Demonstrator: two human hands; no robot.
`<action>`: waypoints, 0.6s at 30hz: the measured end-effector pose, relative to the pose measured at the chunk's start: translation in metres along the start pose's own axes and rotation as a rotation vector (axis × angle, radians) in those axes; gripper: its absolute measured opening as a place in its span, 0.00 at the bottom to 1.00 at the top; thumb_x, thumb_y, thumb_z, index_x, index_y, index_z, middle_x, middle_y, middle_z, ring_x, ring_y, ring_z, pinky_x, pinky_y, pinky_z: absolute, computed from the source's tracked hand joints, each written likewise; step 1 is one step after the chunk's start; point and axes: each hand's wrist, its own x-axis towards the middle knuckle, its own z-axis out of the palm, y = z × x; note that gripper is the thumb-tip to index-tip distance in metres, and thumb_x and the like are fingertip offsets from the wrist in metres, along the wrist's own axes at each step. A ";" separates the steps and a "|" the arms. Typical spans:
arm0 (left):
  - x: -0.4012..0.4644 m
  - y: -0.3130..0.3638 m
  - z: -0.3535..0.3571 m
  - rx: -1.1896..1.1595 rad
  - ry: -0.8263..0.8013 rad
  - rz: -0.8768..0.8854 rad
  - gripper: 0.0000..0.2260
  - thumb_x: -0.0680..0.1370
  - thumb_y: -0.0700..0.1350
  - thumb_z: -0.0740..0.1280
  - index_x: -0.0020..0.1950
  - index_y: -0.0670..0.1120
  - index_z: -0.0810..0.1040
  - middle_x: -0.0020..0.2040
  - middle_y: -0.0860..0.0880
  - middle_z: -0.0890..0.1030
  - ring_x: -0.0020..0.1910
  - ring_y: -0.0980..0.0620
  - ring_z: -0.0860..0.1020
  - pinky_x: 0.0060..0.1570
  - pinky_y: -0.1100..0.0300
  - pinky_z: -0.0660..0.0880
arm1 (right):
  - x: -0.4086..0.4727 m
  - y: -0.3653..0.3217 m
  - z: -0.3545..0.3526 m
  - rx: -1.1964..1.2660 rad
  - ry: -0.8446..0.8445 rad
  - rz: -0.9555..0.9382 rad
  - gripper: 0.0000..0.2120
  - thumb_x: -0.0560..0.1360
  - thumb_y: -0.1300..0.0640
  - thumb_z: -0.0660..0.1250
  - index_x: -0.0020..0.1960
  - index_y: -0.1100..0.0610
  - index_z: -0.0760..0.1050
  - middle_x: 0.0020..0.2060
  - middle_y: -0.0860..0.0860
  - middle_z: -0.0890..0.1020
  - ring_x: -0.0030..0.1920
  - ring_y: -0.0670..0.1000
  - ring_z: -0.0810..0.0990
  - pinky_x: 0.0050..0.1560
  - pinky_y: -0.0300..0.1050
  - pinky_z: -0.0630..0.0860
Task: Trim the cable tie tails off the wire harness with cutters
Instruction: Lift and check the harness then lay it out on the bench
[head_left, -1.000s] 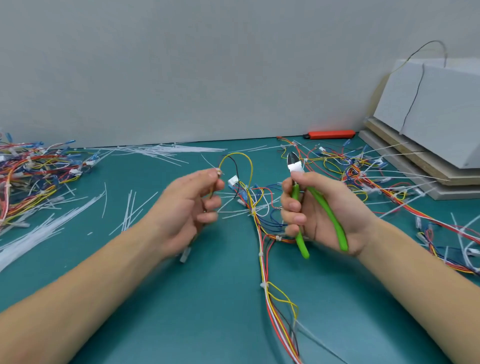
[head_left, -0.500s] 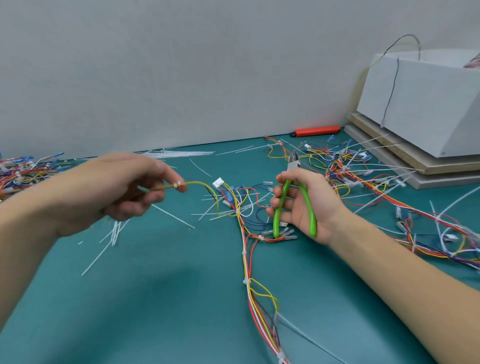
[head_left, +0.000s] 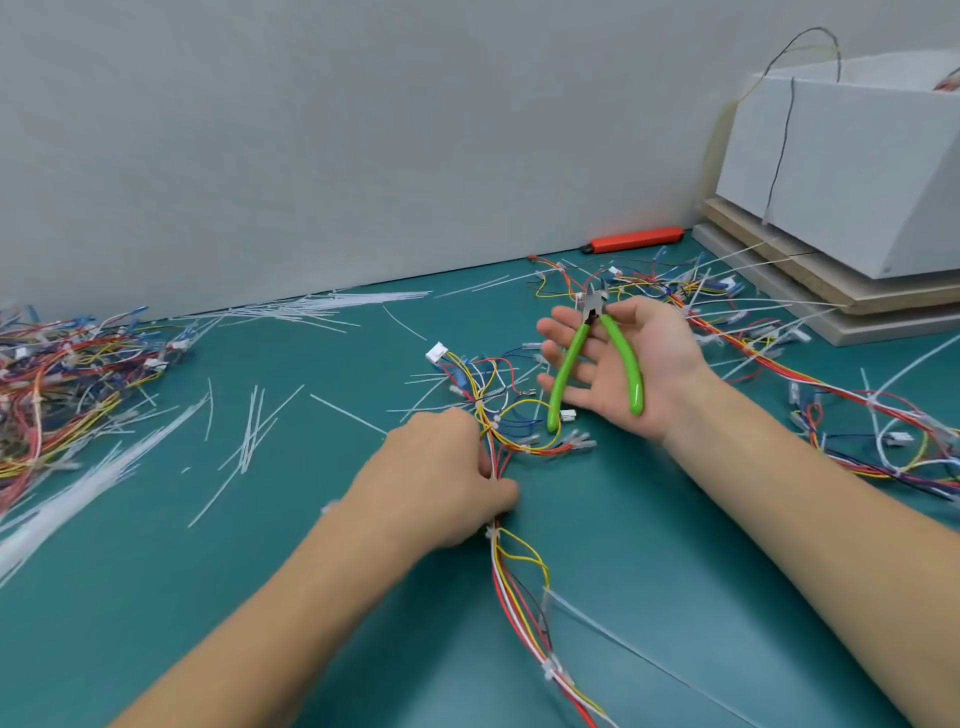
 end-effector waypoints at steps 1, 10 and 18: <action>0.001 0.000 -0.001 -0.032 -0.021 -0.010 0.10 0.68 0.55 0.69 0.39 0.48 0.79 0.35 0.51 0.83 0.38 0.50 0.82 0.40 0.54 0.81 | -0.001 -0.002 0.000 -0.001 0.003 -0.012 0.19 0.80 0.50 0.56 0.61 0.58 0.79 0.51 0.54 0.86 0.48 0.55 0.83 0.58 0.59 0.78; 0.002 -0.047 -0.058 -1.095 -0.240 -0.076 0.09 0.75 0.40 0.73 0.54 0.39 0.85 0.41 0.44 0.83 0.38 0.52 0.83 0.23 0.63 0.75 | 0.002 -0.009 0.001 -0.378 0.252 -0.299 0.04 0.77 0.55 0.71 0.48 0.55 0.78 0.34 0.49 0.75 0.26 0.47 0.67 0.25 0.38 0.59; 0.005 -0.071 -0.115 -1.335 0.032 0.021 0.09 0.73 0.45 0.70 0.50 0.48 0.88 0.39 0.51 0.81 0.34 0.56 0.82 0.23 0.68 0.72 | -0.010 -0.009 0.000 -0.840 0.085 -0.231 0.06 0.78 0.55 0.70 0.44 0.55 0.76 0.34 0.51 0.71 0.26 0.47 0.58 0.26 0.39 0.51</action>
